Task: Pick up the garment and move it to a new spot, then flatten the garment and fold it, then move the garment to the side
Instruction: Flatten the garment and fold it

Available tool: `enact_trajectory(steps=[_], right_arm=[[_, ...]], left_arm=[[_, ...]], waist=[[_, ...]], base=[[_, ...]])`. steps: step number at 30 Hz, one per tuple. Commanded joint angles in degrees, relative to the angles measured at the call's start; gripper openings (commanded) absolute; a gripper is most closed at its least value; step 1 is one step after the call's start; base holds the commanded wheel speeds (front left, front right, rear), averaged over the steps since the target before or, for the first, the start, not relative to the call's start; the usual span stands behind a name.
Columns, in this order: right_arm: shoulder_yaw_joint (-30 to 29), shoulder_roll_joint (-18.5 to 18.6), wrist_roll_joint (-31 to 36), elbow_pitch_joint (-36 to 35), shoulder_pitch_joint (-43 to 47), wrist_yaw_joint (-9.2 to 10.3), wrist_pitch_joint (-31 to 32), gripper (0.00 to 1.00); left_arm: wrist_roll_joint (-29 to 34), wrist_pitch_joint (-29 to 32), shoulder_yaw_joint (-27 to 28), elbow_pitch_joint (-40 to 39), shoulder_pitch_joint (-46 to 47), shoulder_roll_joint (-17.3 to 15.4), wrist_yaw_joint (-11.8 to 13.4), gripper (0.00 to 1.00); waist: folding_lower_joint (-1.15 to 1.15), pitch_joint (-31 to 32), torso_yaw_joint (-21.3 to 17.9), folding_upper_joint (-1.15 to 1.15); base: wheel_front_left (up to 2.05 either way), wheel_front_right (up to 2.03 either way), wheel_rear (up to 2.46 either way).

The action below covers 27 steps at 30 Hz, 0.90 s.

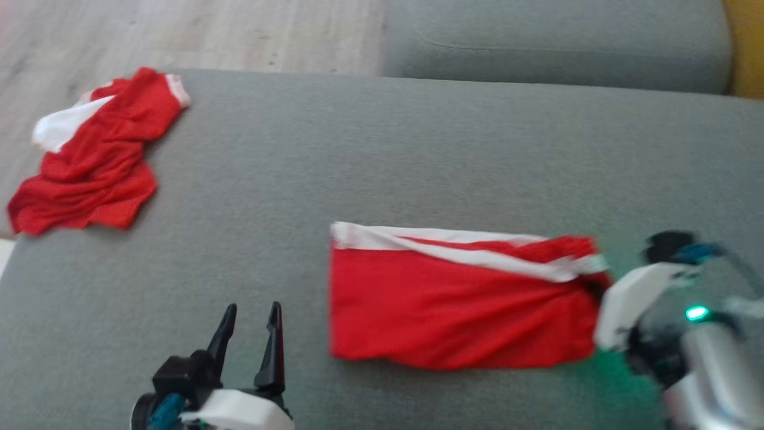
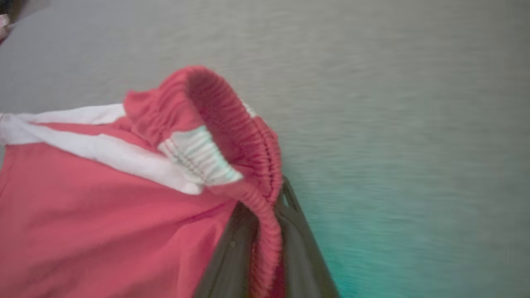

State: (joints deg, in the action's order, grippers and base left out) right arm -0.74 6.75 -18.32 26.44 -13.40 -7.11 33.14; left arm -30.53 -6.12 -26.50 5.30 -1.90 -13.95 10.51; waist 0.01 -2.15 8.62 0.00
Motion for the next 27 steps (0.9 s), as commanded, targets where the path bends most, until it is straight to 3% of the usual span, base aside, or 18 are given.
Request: enact_trajectory(steps=[1,5,9,21,27], right_arm=[[0.1,2.2,-0.5,-2.5,-2.8,-0.37,0.6,0.00],[-3.2,7.1,-2.8,-5.3,-1.8,-0.37,4.3,0.00],[-4.6,7.7,-5.1,-8.7,-0.3,-0.37,6.0,0.00],[2.4,-0.4,-16.9,-21.2,2.0,-0.37,11.7,0.00],[5.8,-3.5,-18.2,-20.0,0.3,-0.37,9.2,0.00]], left_arm=[[0.2,-0.6,1.3,-1.9,3.5,0.0,-0.1,1.00],[0.4,-0.4,0.5,-1.7,4.4,0.5,-0.3,1.00],[0.4,-0.4,0.3,-1.4,4.6,0.5,-0.3,1.00],[0.2,-0.1,-0.1,-1.1,4.9,-0.1,-0.3,1.00],[0.2,-0.2,-0.4,-1.3,5.0,0.0,-0.2,1.00]], waist=[[-0.01,-0.3,-1.5,0.00],[-0.01,-0.6,-3.3,0.00],[-0.01,-0.7,-4.3,0.00],[-0.01,0.6,-3.9,0.00],[-0.01,0.3,-1.8,0.00]], base=[[0.00,0.00,0.00],[0.00,0.00,0.00],[0.00,0.00,0.00],[0.00,0.00,0.00],[0.00,0.00,0.00]])
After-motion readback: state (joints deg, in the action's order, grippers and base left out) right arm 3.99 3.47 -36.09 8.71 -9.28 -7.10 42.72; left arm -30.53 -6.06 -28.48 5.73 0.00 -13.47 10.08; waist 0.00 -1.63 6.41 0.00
